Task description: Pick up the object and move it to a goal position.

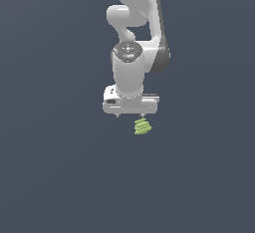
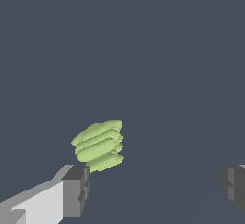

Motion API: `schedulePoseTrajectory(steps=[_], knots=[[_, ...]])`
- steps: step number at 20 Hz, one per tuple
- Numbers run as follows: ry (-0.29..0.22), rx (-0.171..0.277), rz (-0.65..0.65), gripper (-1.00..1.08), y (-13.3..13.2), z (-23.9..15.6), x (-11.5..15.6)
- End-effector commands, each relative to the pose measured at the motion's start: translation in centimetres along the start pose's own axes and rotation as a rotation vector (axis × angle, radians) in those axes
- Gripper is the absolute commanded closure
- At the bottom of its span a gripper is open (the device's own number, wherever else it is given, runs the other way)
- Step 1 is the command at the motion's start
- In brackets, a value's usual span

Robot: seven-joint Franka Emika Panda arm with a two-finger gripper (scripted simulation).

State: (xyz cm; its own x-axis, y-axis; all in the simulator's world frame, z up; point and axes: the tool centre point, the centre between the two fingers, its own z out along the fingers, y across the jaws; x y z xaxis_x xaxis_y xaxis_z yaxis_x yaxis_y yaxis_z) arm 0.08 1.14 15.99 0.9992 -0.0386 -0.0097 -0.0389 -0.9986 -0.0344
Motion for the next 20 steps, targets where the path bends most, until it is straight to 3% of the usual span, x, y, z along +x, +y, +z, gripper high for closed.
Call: schedulePoseTrajectory(steps=[1,9,20], knots=[[0.000,0.000,0.000,-0.92,0.0,0.0,0.0],[-0.058,0.018,-0.013,-0.92,-0.7,1.9,-1.5],[-0.057,0.017,0.021,-0.92,-0.8,2.1,-1.5]])
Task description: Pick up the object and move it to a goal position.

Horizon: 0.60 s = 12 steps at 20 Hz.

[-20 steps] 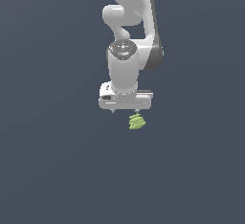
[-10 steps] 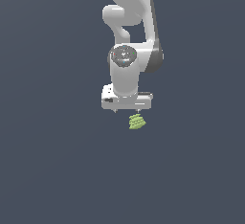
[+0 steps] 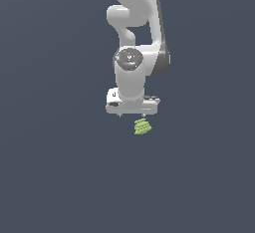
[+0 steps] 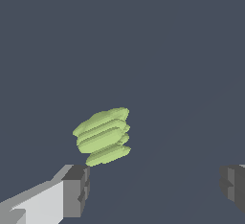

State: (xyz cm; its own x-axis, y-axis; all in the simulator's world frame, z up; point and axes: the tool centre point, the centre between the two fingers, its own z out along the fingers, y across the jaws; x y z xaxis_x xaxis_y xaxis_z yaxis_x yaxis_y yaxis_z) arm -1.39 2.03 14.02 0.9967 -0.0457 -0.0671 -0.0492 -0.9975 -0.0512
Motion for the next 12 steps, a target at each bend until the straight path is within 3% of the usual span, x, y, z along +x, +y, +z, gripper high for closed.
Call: schedulePoseTrajectory(steps=[1,12], knots=[[0.000,0.000,0.022,-0.92,-0.1,0.2,0.0],[0.010,-0.006,0.214,-0.92,-1.1,1.3,-0.1]])
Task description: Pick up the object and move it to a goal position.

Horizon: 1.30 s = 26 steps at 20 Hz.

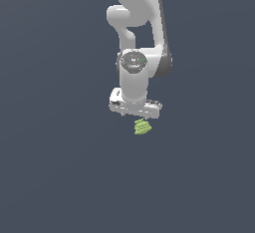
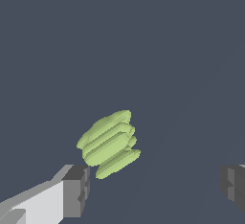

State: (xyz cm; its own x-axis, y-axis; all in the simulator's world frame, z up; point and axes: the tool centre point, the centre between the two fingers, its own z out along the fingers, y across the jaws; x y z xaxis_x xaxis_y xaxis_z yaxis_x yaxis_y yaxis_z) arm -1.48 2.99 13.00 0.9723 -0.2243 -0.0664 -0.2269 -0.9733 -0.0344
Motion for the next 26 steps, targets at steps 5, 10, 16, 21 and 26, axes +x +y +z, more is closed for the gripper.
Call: schedulePoseTrajectory(steps=[5,10,16,21,26], knots=[[0.009,-0.003,0.156,-0.92,-0.7,0.9,-0.2],[0.017,-0.006,0.277,-0.92,-1.3,1.6,-0.4],[0.028,-0.007,0.423,-0.92,-1.9,2.3,-0.6],[0.038,-0.007,0.545,-0.92,-2.4,3.0,-0.8],[0.048,-0.007,0.667,-0.92,-2.9,3.6,-1.0]])
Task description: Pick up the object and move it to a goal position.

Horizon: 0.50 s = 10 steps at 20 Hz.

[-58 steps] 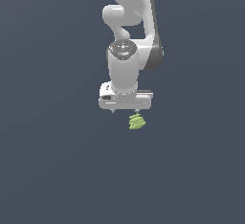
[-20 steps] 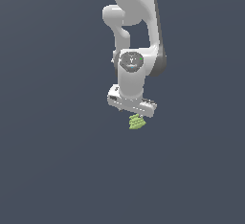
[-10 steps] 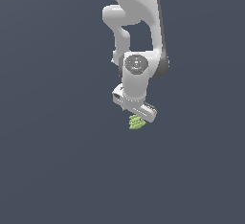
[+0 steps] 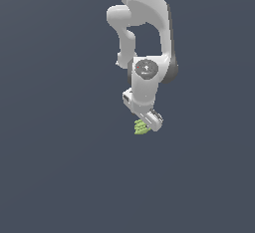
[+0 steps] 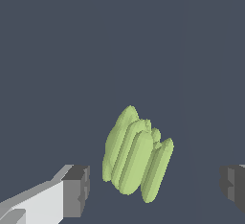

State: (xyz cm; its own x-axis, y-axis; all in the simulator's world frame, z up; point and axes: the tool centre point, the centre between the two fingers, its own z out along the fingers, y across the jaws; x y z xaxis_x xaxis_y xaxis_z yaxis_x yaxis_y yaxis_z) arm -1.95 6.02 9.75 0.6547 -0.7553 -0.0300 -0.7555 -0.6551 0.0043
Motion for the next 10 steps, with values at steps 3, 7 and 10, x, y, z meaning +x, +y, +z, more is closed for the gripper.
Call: schedulePoseTrajectory(steps=[3,7,10], knots=[[0.009,0.002,0.111,-0.92,-0.23,0.53,-0.41],[0.017,0.004,0.195,-0.92,-0.40,0.92,-0.72],[0.021,0.006,0.245,-0.92,-0.50,1.14,-0.90]])
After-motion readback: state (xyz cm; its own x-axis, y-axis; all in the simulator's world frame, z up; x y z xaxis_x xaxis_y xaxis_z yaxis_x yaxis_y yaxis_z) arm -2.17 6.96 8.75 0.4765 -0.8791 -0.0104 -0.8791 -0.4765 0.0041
